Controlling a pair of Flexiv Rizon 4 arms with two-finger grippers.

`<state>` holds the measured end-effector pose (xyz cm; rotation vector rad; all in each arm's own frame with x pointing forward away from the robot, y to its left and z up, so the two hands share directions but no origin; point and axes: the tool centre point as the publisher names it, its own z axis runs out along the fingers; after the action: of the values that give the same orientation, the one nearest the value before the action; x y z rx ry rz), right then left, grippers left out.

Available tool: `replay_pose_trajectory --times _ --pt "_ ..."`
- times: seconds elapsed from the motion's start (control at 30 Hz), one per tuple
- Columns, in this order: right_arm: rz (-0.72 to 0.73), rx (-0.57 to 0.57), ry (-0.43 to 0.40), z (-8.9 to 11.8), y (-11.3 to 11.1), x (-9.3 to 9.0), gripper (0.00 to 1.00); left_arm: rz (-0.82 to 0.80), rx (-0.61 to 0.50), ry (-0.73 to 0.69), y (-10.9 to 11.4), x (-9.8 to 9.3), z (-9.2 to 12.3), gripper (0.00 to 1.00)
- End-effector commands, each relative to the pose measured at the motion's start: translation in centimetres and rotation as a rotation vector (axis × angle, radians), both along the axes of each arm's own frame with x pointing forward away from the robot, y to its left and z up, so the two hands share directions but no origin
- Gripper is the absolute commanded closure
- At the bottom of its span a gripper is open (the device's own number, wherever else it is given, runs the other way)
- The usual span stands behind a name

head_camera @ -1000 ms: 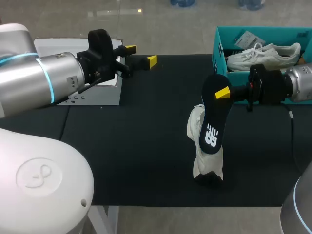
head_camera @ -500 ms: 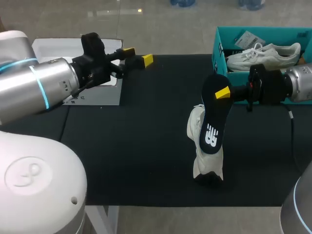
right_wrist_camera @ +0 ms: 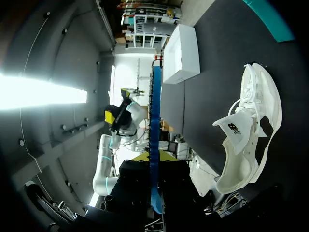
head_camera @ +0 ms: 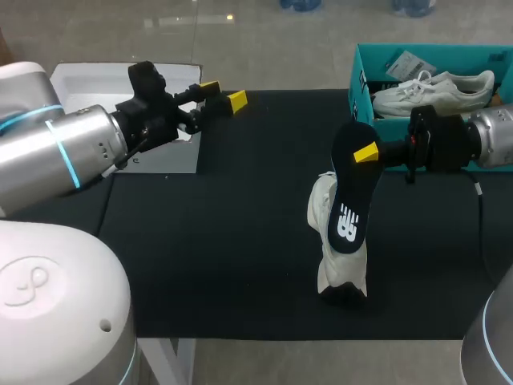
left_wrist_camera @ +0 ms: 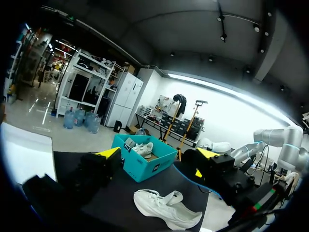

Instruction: Take the shoe out of the shoebox, open the shoe tongue, remove and reinsert the insole, then place the shoe into the shoebox

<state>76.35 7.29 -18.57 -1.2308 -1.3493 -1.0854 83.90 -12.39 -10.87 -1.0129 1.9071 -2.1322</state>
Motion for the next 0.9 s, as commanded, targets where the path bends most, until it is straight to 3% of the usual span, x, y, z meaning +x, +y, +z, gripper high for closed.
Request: replay_pose_trajectory --times 0.03,0.9 --pt "-0.002 -0.002 0.0 0.01 0.03 -0.09 1.0 0.006 0.001 -0.001 -0.38 -0.06 -0.02 0.0" --pt "-0.002 -0.002 0.0 0.01 0.03 -0.09 1.0 0.005 0.0 0.011 -0.37 0.11 0.18 0.0"
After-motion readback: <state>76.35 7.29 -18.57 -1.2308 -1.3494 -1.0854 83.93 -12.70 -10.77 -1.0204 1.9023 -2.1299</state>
